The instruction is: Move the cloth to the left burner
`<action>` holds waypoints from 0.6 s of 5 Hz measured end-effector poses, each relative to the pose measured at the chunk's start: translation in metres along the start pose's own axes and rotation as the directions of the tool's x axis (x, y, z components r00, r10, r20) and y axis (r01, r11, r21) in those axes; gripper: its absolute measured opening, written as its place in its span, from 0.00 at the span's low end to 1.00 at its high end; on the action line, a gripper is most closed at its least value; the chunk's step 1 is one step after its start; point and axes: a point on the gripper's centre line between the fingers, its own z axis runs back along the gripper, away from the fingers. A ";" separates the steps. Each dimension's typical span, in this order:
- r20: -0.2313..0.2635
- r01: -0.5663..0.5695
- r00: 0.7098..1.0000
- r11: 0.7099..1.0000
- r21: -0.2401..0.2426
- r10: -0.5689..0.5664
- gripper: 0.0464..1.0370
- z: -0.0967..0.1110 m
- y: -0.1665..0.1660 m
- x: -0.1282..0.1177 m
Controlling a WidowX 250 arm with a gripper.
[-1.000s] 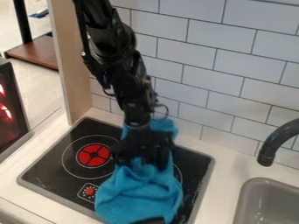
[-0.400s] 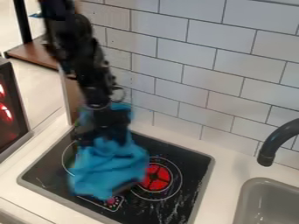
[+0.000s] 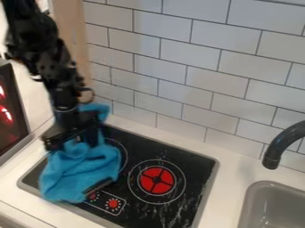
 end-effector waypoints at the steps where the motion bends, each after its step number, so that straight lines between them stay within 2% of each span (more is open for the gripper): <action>1: -0.025 0.008 1.000 1.000 -0.012 -0.008 0.96 0.001 -0.001 -0.003; 3: -0.079 0.001 0.997 0.996 -0.087 -0.008 0.96 0.017 -0.015 -0.015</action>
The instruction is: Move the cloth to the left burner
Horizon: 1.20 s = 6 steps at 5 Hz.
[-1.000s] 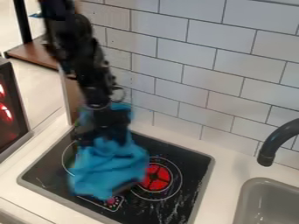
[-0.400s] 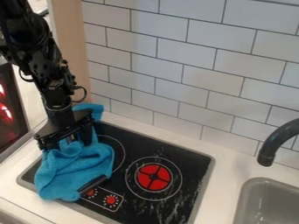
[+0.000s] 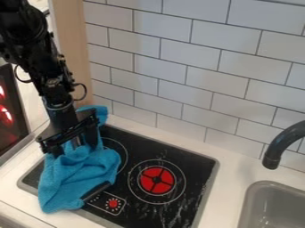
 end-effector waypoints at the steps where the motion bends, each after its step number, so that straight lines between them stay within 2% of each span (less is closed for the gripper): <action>1: -0.011 0.008 1.000 0.999 -0.032 -0.008 0.96 0.009 -0.012 -0.003; 2: 0.005 0.005 1.000 0.996 -0.088 -0.005 0.96 0.032 -0.023 -0.003; 3: 0.041 0.034 0.999 0.989 -0.147 -0.028 0.96 0.065 -0.032 -0.003; 4: 0.049 0.076 0.997 0.980 -0.187 -0.068 0.96 0.087 -0.035 -0.012; 5: 0.051 0.125 0.992 0.971 -0.203 -0.117 0.96 0.099 -0.035 -0.018; 6: 0.052 0.130 0.991 0.971 -0.201 -0.122 0.96 0.098 -0.034 -0.018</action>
